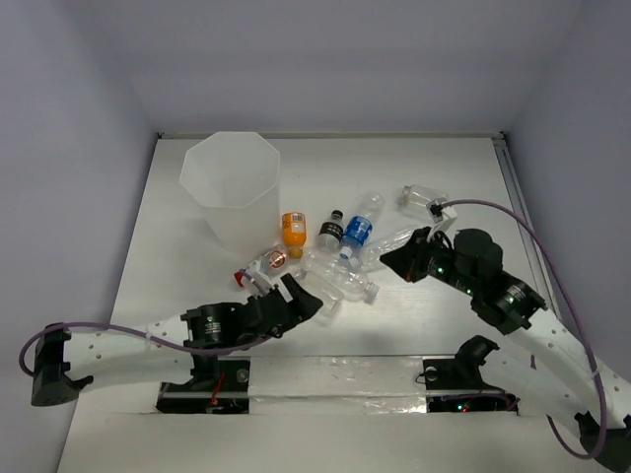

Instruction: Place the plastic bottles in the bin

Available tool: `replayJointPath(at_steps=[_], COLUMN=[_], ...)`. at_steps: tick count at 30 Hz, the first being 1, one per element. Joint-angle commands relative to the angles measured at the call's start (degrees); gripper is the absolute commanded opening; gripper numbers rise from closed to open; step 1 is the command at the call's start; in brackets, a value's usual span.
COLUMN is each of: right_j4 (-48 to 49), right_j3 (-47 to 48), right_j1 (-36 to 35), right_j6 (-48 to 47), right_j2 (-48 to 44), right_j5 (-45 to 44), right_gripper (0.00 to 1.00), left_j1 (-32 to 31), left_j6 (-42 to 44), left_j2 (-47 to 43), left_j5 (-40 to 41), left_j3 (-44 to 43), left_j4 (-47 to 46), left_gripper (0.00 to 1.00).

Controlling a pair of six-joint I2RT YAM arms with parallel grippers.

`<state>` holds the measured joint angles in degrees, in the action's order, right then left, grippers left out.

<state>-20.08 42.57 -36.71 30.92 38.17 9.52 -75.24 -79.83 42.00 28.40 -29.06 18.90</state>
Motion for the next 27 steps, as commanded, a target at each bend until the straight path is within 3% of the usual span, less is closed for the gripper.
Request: replayJointPath(at_steps=[1, 2, 4, 6, 8, 10, 15, 18, 27], right_j4=[3.9, 3.9, 4.2, 4.4, 4.8, 5.3, 5.9, 6.1, 8.2], right_j3=[0.9, 0.9, 1.1, 1.4, 1.5, 1.5, 1.0, 0.9, -0.1], right_j1=[-3.4, -4.4, -7.3, -9.2, -11.4, -12.0, -13.4, -13.4, -13.4], right_j6=[-1.0, -1.1, -1.4, -1.6, -1.6, -1.6, -2.4, -2.7, -3.5], right_j2=[2.9, 3.5, 5.5, 7.1, 9.3, 10.4, 11.4, 11.7, 13.9], right_j5=[-5.3, -6.6, -7.7, -8.7, -9.2, -9.0, -9.1, -9.0, -7.4], right_gripper=[0.12, 0.26, 0.42, 0.59, 0.69, 0.71, 0.78, 0.81, 0.85], left_j1=[0.1, 0.1, 0.1, 2.5, 6.1, 11.5, 15.5, 19.5, 21.3], left_j6=[-8.7, -9.6, -10.6, -10.3, -7.8, -3.7, 0.0, 4.2, 8.2], left_j2=[3.4, 4.5, 7.1, 8.4, 9.9, 11.0, 12.6, 16.0, 27.1], left_j5=[0.2, 1.4, 3.2, 4.5, 1.4, -1.4, -0.5, -4.4, -6.2], left_j3=[0.4, -0.3, -1.2, -1.6, -0.1, 1.7, 0.8, 0.6, -2.0], left_j4=[4.7, 5.4, 6.5, 5.5, 0.7, -5.6, -7.7, -11.5, -17.9], left_gripper=[0.75, 0.87, 0.97, 0.99, 0.99, 0.99, 0.99, 0.99, 0.99])
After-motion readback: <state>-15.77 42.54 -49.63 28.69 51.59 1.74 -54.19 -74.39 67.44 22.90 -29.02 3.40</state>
